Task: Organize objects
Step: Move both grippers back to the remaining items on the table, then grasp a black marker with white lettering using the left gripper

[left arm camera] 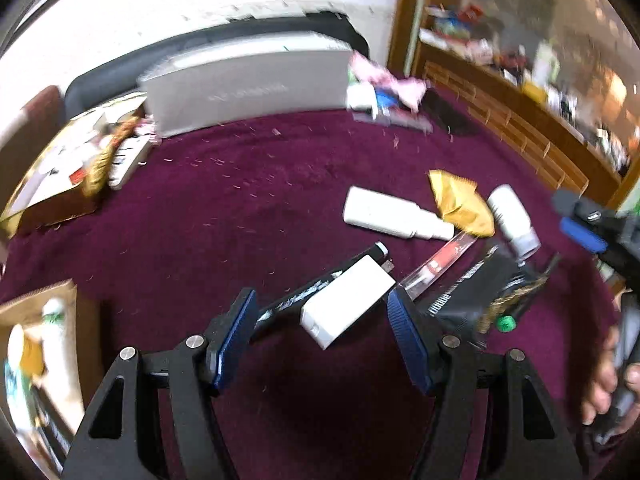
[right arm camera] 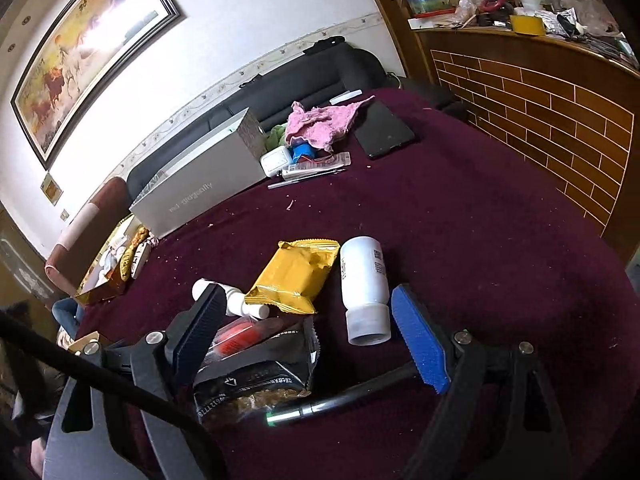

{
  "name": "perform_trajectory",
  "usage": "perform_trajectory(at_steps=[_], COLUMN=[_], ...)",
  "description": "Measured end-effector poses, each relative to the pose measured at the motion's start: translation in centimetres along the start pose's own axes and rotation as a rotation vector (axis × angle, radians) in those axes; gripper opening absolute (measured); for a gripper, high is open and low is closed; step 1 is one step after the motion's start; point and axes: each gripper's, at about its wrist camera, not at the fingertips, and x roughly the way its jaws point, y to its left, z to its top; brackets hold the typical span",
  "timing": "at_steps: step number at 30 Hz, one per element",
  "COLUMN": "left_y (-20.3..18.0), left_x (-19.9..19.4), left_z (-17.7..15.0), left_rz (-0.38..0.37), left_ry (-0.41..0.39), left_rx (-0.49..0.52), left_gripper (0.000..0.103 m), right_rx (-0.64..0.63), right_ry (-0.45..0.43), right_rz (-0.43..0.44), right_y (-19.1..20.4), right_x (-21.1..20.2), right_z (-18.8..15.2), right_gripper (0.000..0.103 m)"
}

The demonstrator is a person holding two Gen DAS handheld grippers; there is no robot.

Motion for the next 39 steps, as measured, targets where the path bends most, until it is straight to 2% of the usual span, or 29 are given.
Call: perform_trajectory(at_steps=[2,4,6,8,11,13,15,17,21,26,30,31,32,34,39], left_y=[-0.4,-1.1,-1.2,-0.4,1.0,2.1,2.7,3.2,3.8,2.6,0.8,0.8,0.9,0.8,0.9], left_x=[0.6,-0.6,-2.0,-2.8,-2.5,-1.9,-1.1,-0.2,1.3,2.1,2.6,2.4,2.3,2.1,0.0], left_z=[-0.2,-0.9,-1.5,-1.7,-1.5,-1.2,-1.2,-1.2,-1.2,-0.5,-0.4,-0.5,-0.5,-0.7,-2.2], left_rz=[-0.13,-0.25,-0.262,-0.205,-0.001,0.07,0.151,0.195,0.192,0.139,0.184,0.178,0.141,0.115,0.107], left_ry=[0.075,0.082,0.068,0.055,0.024,0.017,-0.001,0.011,0.051,0.045,0.025,0.031,0.043,0.062,0.059], left_rx=[-0.005,0.019,0.046,0.058,0.089,0.098,0.15,0.213,0.259,0.265,0.289,0.275,0.253,0.229,0.151], left_gripper=[0.061,0.061,0.061,0.062,0.063,0.063,0.063,0.063,0.063,0.062,0.059,0.049,0.042,0.014,0.011], right_rx=[-0.012,-0.02,-0.022,-0.021,-0.016,-0.017,-0.02,-0.021,-0.027,-0.04,-0.052,-0.053,-0.055,-0.061,-0.083], right_ry=[0.001,0.006,0.016,0.03,0.046,0.048,0.047,0.05,0.062,0.066,0.066,0.065,0.065,0.062,0.054], right_rz=[-0.01,-0.01,-0.007,-0.007,-0.005,-0.008,-0.012,-0.014,-0.018,-0.022,-0.029,-0.03,-0.031,-0.036,-0.032], right_y=[0.2,0.3,0.4,0.4,0.3,0.3,0.2,0.3,0.4,0.7,0.9,0.9,0.9,1.0,1.5], right_x=[0.4,0.5,0.8,1.2,1.6,1.6,1.7,1.8,2.2,2.3,2.4,2.4,2.4,2.4,2.4], right_z=[0.2,0.2,0.3,0.2,0.2,0.2,0.2,0.2,0.1,0.0,-0.1,-0.2,-0.2,-0.2,-0.4], right_gripper=[0.085,0.085,0.085,0.085,0.085,0.085,0.085,0.085,0.085,0.085,0.085,0.085,0.085,0.085,0.085])
